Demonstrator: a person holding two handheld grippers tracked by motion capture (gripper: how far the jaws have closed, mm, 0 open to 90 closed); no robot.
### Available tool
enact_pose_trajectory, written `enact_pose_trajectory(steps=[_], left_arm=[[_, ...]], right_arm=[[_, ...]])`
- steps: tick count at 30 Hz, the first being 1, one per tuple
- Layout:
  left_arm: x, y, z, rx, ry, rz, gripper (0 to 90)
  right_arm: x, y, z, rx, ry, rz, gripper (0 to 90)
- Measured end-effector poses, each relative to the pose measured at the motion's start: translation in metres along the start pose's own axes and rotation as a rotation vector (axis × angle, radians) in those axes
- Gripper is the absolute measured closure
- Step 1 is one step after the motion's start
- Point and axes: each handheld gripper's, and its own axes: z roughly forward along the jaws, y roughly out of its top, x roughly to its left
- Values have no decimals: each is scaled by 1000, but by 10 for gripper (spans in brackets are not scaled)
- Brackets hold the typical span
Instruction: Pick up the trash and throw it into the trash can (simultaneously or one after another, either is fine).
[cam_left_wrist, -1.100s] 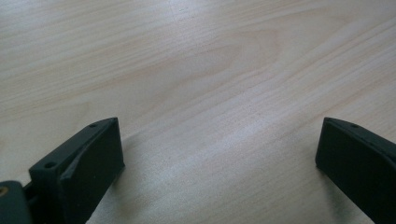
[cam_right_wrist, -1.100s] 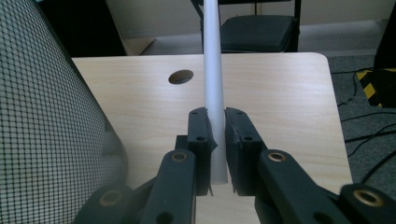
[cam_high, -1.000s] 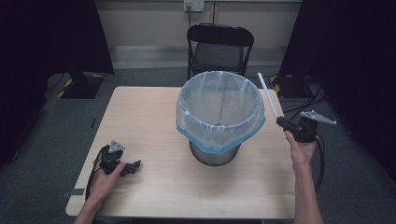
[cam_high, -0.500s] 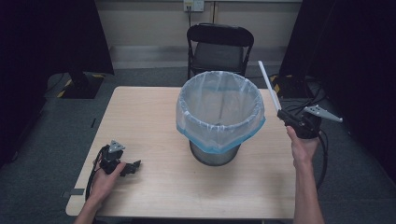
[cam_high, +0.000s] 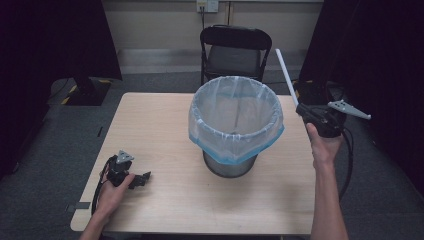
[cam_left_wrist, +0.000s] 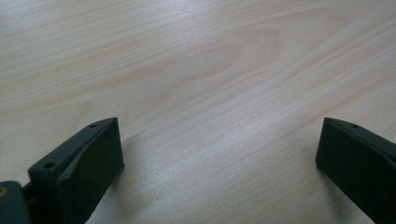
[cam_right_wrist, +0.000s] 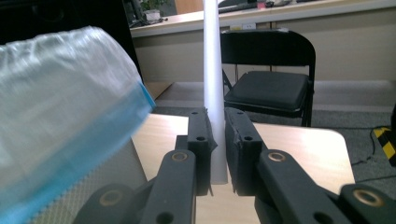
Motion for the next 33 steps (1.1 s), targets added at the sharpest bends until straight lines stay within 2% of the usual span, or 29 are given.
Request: enact_pose_trajectory(steps=[11, 15, 20, 23, 28, 29, 32, 33], left_arm=[[0, 0, 0, 0, 0, 0, 1], [0, 0, 0, 0, 0, 0, 1], [0, 0, 0, 0, 0, 0, 1], [0, 0, 0, 0, -1, 0, 1], [0, 0, 0, -1, 0, -3, 1], [0, 0, 0, -1, -1, -2, 1], [0, 0, 0, -1, -1, -2, 1], [0, 0, 0, -1, -1, -2, 1]], right_arm=[[10, 35, 3, -38, 28, -28, 814], [22, 53, 4, -52, 62, -47, 814], [32, 63, 5, -62, 74, -66, 813], [40, 75, 3, -68, 98, -79, 813], [48, 83, 2, -80, 127, -89, 813], [54, 86, 2, -80, 149, -88, 813], [59, 88, 2, -82, 168, -94, 813], [65, 91, 2, -80, 194, -95, 813]])
